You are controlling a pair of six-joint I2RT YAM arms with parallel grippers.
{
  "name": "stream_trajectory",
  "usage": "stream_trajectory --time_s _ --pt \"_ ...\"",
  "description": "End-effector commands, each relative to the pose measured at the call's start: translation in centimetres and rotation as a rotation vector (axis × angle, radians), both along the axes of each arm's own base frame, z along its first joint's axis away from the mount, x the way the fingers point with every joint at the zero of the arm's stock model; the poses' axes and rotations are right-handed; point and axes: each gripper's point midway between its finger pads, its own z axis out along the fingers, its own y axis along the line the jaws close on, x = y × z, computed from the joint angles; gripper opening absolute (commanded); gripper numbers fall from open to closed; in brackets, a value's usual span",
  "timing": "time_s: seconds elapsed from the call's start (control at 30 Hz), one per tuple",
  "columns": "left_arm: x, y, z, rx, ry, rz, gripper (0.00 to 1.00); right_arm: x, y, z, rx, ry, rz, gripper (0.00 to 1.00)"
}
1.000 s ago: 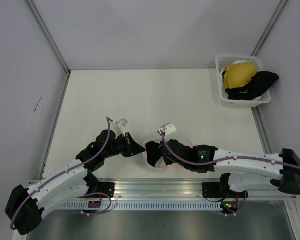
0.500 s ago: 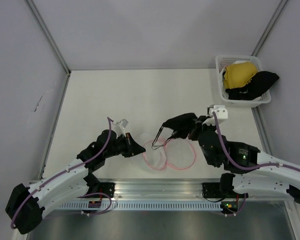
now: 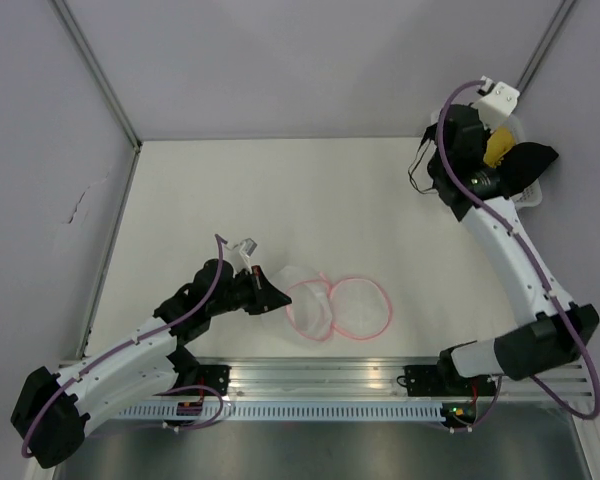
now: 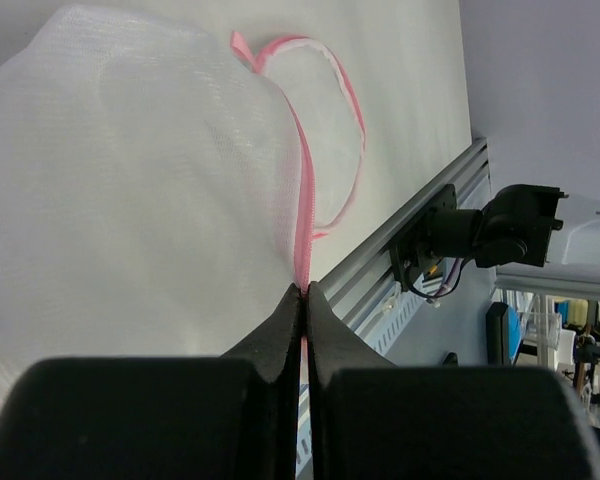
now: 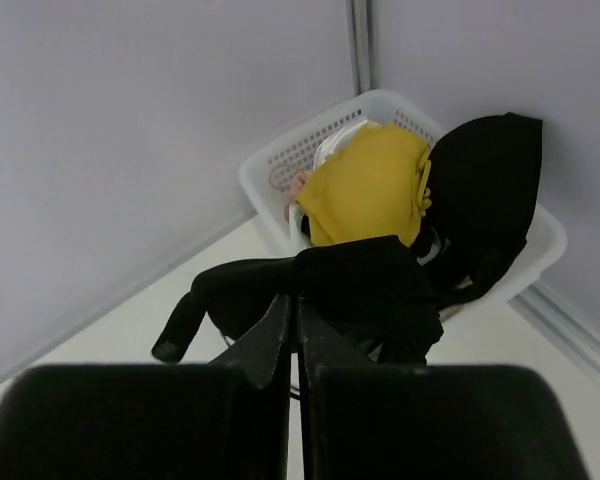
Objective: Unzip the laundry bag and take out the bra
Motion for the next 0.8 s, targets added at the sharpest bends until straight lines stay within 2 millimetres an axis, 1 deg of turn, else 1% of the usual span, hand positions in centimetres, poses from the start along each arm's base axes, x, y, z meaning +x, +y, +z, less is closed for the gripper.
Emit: stream_trajectory --time_s 0.0,0.03,0.07,0.1,0.13,0.17,0.2,0.23,0.27,0.3,0.33,0.37,0.4,0.47,0.5,0.53,0.57,0.6,0.63,0.67,0.7,0.73,0.77 --pt "0.2 -0.9 2.7 -0.059 -0.032 -0.026 0.02 4.4 -3.1 3.0 0.012 -0.066 -0.016 0.0" --pt "0.2 -1.0 2.9 -0.059 -0.034 -0.03 0.02 5.2 -3.9 4.9 0.024 -0.108 -0.029 0.0" --pt "0.2 -1.0 3.0 -0.058 -0.036 -0.033 0.02 7.0 -5.7 3.7 0.021 -0.083 -0.074 0.01" --pt "0.2 -1.1 3.1 -0.056 -0.039 -0.036 0.02 7.8 -6.3 4.0 0.02 -0.089 -0.081 0.0" --pt "0.2 -1.1 3.2 -0.054 -0.04 -0.038 0.02 8.5 -7.0 6.2 0.027 -0.138 -0.09 0.0" --pt "0.2 -1.1 3.5 -0.056 -0.044 -0.042 0.02 10.3 -8.4 4.9 0.023 -0.11 -0.117 0.0" --pt "0.2 -1.1 3.5 -0.052 -0.048 -0.044 0.02 11.1 -9.0 4.7 0.024 -0.093 -0.123 0.0" --pt "0.2 -1.0 3.6 -0.048 -0.049 -0.042 0.02 12.8 -9.5 5.4 0.026 -0.11 -0.131 0.0" --pt "0.3 -0.9 3.5 -0.038 -0.049 -0.035 0.02 13.4 -10.7 5.4 0.023 -0.106 -0.154 0.0" --pt "0.3 -0.8 3.5 -0.033 -0.049 -0.032 0.02 14.1 -11.0 5.1 0.016 -0.092 -0.161 0.0" --pt "0.3 -0.7 3.8 -0.037 -0.059 -0.032 0.02 15.3 -11.3 4.5 0.009 -0.089 -0.183 0.0" --pt "0.2 -0.6 3.6 -0.032 -0.052 -0.026 0.02 15.6 -13.6 4.1 0.003 -0.09 -0.232 0.0" --pt "0.1 -0.5 3.8 -0.038 -0.054 -0.025 0.02 16.6 -14.1 2.3 -0.016 -0.058 -0.242 0.0" --pt "0.0 -0.3 3.6 -0.037 -0.049 -0.02 0.02 17.6 -15.0 0.9 -0.032 -0.043 -0.262 0.01" --pt "0.0 -0.3 3.6 -0.037 -0.051 -0.018 0.02 18.1 -15.1 -0.2 -0.042 -0.021 -0.262 0.0" --pt "0.0 -0.1 3.6 -0.034 -0.051 -0.014 0.02 18.7 -15.4 -2.5 -0.048 0.026 -0.27 0.0" --pt "0.0 0.0 3.4 -0.029 -0.049 -0.008 0.02 18.8 -15.7 -3.5 -0.044 0.031 -0.287 0.0" --pt "-0.1 0.0 3.3 -0.029 -0.046 -0.009 0.02 19.0 -15.7 -6.3 -0.04 0.08 -0.29 0.01" --pt "-0.2 0.0 3.1 -0.029 -0.043 -0.01 0.02 19.2 -15.5 -7.3 -0.037 0.095 -0.279 0.04" --pt "-0.2 0.0 3.0 -0.027 -0.038 -0.01 0.02 19.7 -14.8 -8.7 -0.029 0.13 -0.227 0.11" --pt "-0.2 0.0 3.0 -0.031 -0.036 -0.008 0.02 19.9 -14.4 -9.5 -0.023 0.157 -0.196 0.35" --pt "-0.3 0.0 2.7 -0.029 -0.03 -0.007 0.02 20.0 -13.7 -9.8 -0.012 0.169 -0.167 0.45" --pt "-0.3 0.0 2.4 -0.027 -0.024 -0.008 0.02 19.8 -13.0 -9.9 -0.003 0.191 -0.138 0.52"
